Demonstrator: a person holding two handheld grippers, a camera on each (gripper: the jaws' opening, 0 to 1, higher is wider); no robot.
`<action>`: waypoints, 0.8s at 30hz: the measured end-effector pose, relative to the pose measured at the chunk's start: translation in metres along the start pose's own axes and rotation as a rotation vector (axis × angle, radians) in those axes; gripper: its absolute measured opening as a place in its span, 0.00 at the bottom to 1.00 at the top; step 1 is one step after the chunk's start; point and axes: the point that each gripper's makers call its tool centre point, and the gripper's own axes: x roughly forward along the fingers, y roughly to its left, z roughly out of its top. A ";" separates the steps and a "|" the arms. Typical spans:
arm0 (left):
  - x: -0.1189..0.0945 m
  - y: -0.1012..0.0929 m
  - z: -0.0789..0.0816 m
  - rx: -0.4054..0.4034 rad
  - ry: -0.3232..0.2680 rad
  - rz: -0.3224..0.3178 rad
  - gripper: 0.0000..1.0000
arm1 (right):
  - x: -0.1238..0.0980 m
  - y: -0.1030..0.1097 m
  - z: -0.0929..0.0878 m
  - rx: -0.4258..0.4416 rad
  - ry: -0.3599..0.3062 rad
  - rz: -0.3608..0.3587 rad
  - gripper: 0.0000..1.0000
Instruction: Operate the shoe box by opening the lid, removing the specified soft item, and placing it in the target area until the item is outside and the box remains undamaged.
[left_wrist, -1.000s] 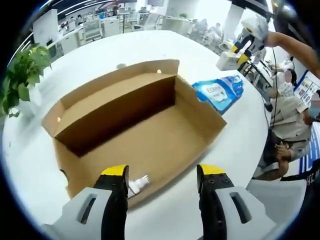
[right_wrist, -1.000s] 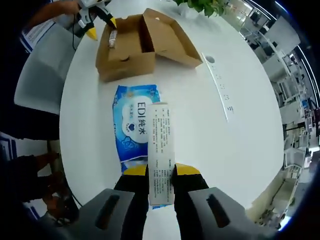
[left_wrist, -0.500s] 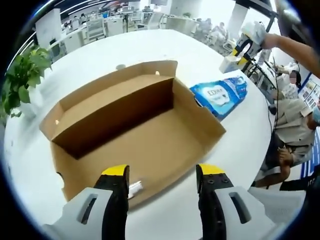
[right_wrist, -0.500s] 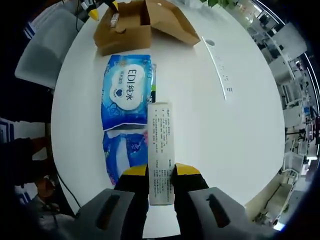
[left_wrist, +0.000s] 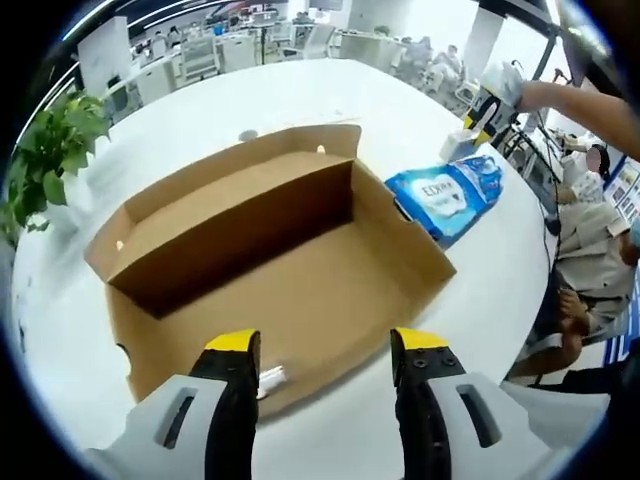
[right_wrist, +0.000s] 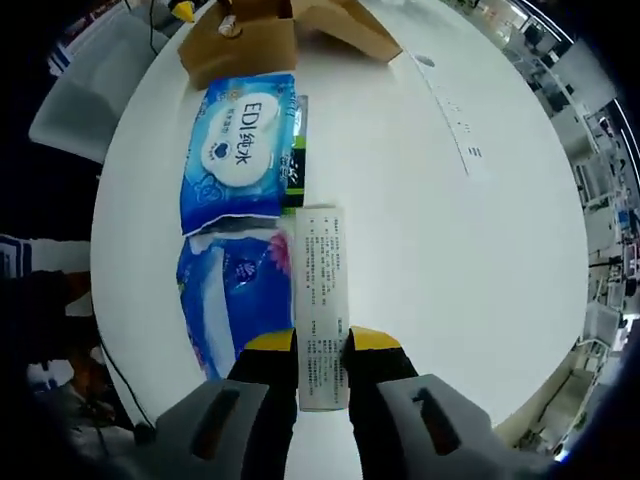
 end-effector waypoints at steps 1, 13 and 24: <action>0.000 0.000 0.000 0.000 0.002 0.001 0.53 | 0.000 0.002 0.001 0.008 -0.004 0.003 0.15; 0.002 -0.002 0.003 -0.004 0.000 0.003 0.53 | 0.008 0.007 -0.004 0.019 -0.014 0.026 0.16; 0.001 -0.001 0.004 -0.008 -0.008 0.007 0.52 | 0.020 0.010 -0.011 -0.004 -0.009 0.025 0.17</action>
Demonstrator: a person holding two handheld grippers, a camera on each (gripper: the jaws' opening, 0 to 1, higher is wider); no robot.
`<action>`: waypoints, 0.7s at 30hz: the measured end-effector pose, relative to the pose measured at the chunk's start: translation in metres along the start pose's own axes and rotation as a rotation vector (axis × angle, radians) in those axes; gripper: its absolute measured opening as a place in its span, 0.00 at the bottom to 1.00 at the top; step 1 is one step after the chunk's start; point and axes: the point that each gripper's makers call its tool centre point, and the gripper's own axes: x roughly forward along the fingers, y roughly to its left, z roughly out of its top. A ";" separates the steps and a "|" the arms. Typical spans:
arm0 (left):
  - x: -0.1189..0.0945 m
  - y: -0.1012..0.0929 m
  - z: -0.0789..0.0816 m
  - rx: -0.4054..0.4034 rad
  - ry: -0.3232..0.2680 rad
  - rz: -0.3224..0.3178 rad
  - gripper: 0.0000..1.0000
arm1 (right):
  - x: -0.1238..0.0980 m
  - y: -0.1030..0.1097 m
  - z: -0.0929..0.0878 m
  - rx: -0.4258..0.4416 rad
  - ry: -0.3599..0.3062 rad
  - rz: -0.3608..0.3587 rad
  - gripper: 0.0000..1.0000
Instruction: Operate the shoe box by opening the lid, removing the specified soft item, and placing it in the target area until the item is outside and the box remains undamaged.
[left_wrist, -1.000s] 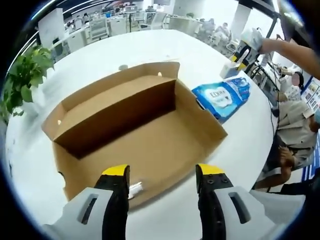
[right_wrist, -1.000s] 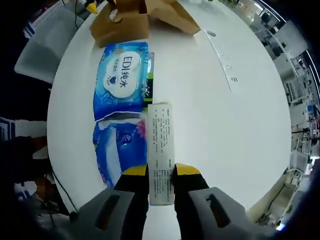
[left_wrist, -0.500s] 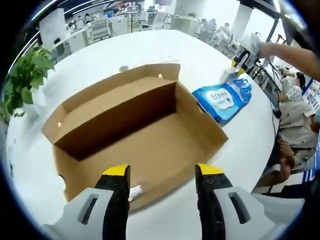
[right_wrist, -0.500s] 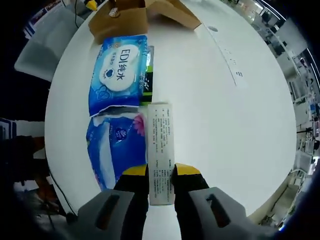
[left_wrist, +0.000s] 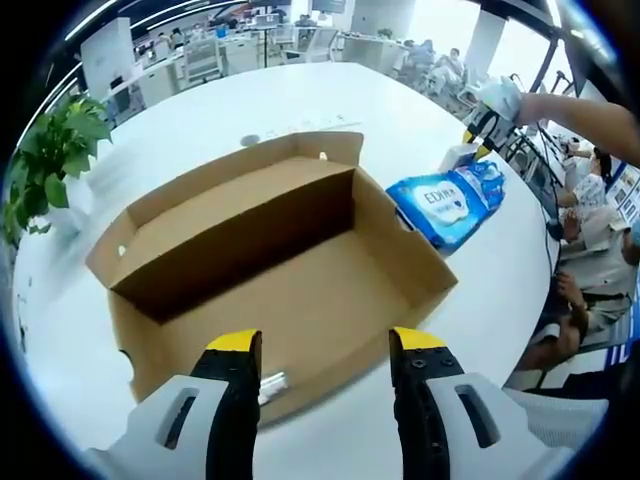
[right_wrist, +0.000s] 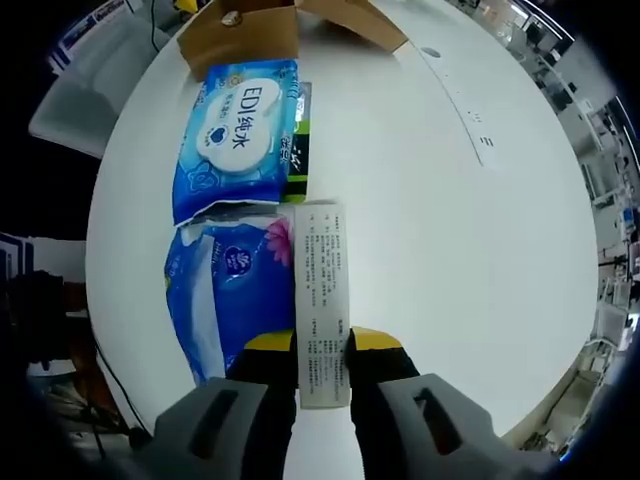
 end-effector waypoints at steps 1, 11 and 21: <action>0.000 0.000 0.000 0.007 0.001 0.001 0.52 | 0.000 -0.001 -0.001 0.001 0.004 -0.003 0.17; 0.001 -0.005 0.007 0.015 -0.008 -0.007 0.53 | -0.010 -0.006 0.006 0.046 -0.049 -0.038 0.33; -0.016 0.003 0.009 0.021 -0.038 -0.003 0.54 | -0.062 -0.005 0.053 0.032 -0.178 -0.143 0.24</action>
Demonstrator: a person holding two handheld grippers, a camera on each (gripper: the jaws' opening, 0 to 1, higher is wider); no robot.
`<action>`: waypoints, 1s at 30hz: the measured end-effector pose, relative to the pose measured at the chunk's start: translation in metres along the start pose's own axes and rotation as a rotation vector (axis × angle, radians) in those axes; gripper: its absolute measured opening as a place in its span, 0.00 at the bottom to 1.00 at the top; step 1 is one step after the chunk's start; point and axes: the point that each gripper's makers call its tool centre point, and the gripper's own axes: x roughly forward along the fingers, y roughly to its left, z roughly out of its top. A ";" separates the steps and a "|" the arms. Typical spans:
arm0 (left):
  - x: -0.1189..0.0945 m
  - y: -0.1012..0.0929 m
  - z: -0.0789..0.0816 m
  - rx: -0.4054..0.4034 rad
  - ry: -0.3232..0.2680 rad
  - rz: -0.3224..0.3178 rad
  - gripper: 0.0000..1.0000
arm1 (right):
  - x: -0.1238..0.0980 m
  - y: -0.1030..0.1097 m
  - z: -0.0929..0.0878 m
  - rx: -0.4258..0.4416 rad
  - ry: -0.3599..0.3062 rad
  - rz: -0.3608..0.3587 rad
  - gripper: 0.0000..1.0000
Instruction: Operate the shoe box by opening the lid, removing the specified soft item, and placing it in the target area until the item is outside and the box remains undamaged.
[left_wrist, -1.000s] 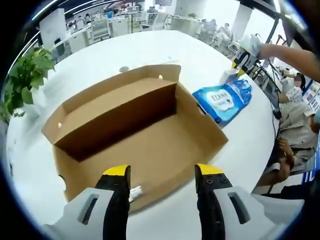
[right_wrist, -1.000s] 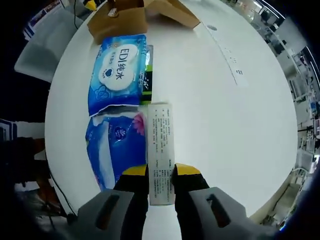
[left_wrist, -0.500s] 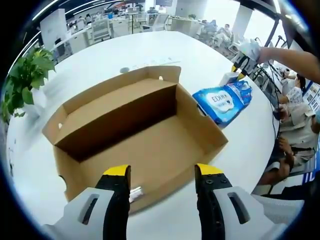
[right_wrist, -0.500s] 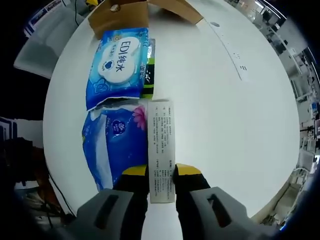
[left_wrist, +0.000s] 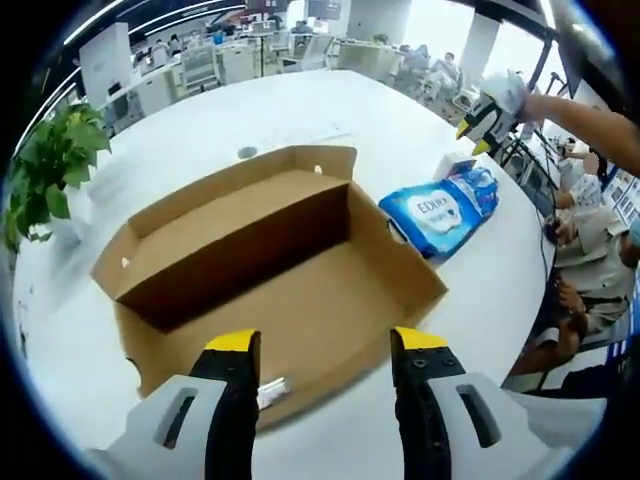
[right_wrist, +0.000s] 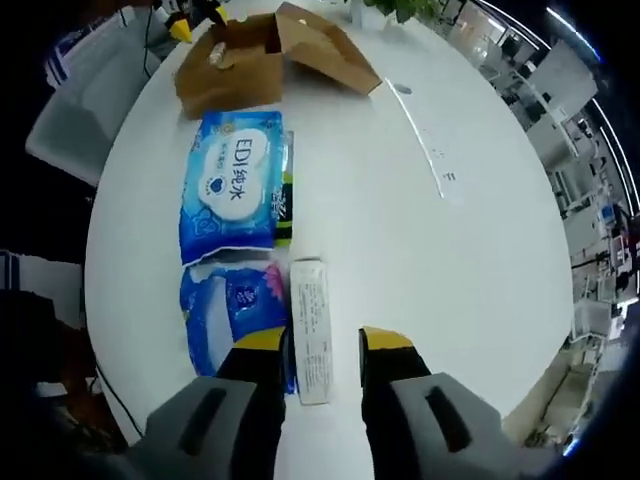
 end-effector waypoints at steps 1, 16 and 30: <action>-0.002 0.002 0.000 0.000 -0.004 0.004 0.54 | -0.004 0.000 0.006 -0.005 -0.014 -0.020 0.24; -0.039 0.048 -0.027 -0.030 -0.036 0.042 0.56 | -0.014 0.057 0.121 -0.070 -0.147 -0.034 0.27; -0.064 0.082 -0.048 0.020 -0.070 0.021 0.57 | 0.006 0.112 0.231 -0.127 -0.215 0.005 0.22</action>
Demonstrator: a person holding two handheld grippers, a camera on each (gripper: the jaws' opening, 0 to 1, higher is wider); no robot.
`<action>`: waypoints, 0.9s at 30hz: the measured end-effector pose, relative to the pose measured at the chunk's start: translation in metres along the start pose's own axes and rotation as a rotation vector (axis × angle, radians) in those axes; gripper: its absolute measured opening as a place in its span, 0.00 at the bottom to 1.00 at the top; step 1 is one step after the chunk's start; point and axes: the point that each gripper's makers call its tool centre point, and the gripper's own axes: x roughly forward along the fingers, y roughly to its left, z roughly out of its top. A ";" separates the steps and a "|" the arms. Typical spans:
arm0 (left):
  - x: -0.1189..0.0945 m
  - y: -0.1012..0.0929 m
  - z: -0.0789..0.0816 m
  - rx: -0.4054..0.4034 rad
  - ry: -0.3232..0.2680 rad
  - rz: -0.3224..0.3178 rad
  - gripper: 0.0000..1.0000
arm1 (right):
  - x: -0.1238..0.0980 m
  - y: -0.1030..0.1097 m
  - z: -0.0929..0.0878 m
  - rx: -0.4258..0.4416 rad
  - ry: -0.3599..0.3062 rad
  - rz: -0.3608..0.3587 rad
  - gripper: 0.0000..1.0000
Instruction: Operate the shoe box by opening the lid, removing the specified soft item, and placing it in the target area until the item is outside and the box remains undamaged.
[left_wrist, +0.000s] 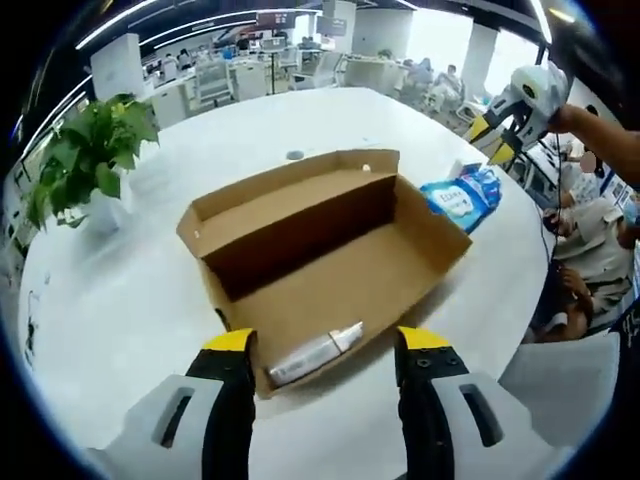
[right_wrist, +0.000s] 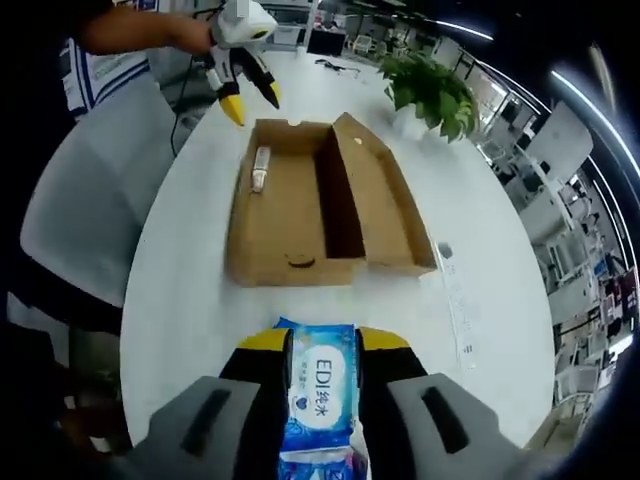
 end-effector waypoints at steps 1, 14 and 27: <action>-0.002 0.002 -0.001 0.005 0.001 0.001 0.57 | 0.005 0.004 0.010 -0.014 -0.007 0.007 0.22; -0.013 0.016 -0.023 0.033 0.004 -0.021 0.57 | 0.070 0.033 0.094 -0.065 -0.070 0.114 0.20; -0.009 0.027 -0.037 0.030 -0.012 -0.045 0.57 | 0.146 0.049 0.132 -0.082 -0.070 0.259 0.20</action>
